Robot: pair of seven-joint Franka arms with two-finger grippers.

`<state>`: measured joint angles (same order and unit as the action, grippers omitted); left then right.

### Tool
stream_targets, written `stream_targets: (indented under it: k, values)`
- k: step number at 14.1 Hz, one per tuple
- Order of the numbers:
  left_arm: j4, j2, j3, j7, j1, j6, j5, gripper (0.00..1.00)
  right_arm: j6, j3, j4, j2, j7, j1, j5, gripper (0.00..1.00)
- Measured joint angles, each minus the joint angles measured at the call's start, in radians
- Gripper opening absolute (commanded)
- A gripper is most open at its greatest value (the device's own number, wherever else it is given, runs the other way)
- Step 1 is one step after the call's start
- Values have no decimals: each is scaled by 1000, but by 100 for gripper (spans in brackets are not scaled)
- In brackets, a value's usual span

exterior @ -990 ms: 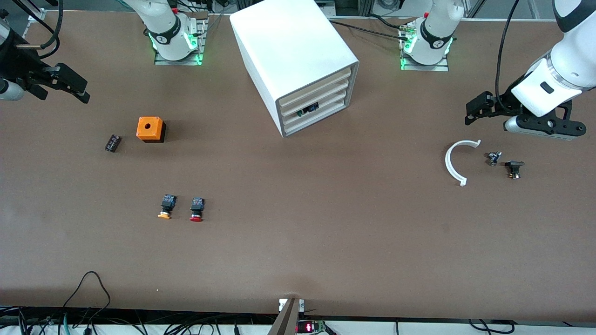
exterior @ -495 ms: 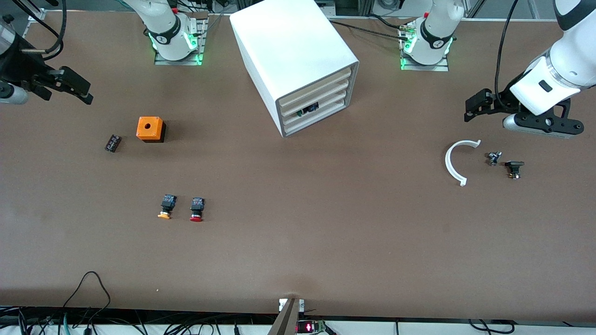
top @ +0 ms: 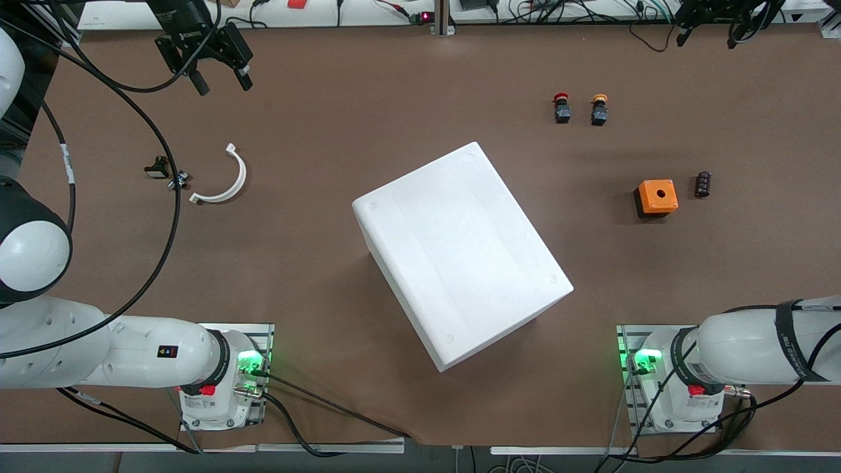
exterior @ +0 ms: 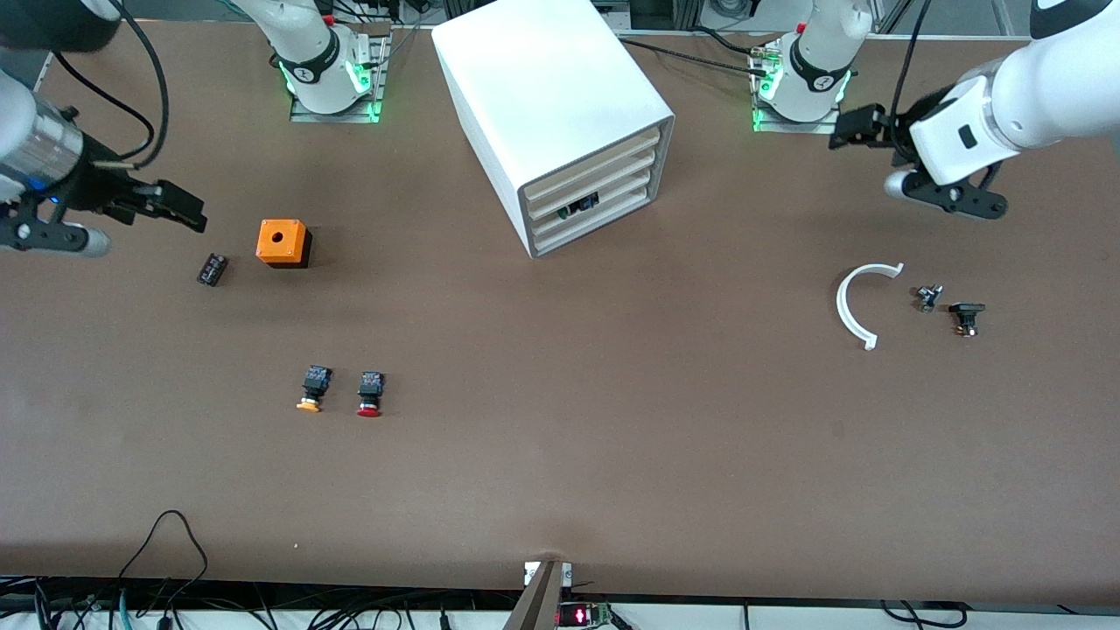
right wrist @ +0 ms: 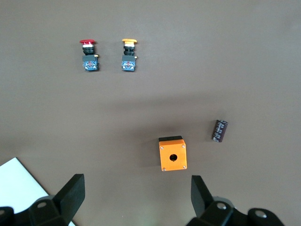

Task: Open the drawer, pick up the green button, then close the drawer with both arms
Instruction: 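Reach the left gripper toward the cabinet drawer handle while the right gripper lifts, then grasp the drawer handle with the left gripper while the right gripper hovers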

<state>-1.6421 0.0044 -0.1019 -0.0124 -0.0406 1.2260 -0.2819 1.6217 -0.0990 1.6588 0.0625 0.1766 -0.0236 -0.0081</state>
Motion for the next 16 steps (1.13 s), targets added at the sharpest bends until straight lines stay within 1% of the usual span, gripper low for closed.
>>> stream_targets:
  k: [1, 2, 4, 6, 8, 9, 10, 12, 14, 16]
  values:
    - [-3, 19, -8, 0, -1, -11, -41, 100, 24, -2, 3, 30, 0, 1, 0, 100]
    - [-5, 53, -14, 0, -2, -11, -108, 100, 46, -3, 3, 60, 1, 1, 1, 100]
    - [-8, 149, -24, 22, -4, 31, -213, 100, 99, -3, 4, 119, 9, 1, 8, 100]
    - [-16, 237, -38, 121, -7, 127, -267, 100, 155, -6, 4, 170, 35, 3, 11, 100]
    - [-57, 301, -46, 280, -10, 258, -329, 100, 199, -8, 3, 216, 64, 17, 12, 100]
    - [-89, 325, -47, 381, -11, 320, -365, 100, 219, -9, 3, 236, 98, 31, 12, 100]
    - [-132, 343, -47, 471, -11, 371, -431, 100, 234, -9, 2, 252, 148, 51, 11, 100]
    - [-255, 360, -48, 636, -12, 452, -616, 100, 267, -11, 1, 276, 247, 105, 10, 100]
    - [-379, 364, -58, 801, -13, 533, -708, 100, 291, -11, 0, 298, 389, 151, 11, 100]
    - [-473, 372, -65, 934, -13, 576, -794, 99, 315, -12, -1, 324, 480, 172, 11, 100]
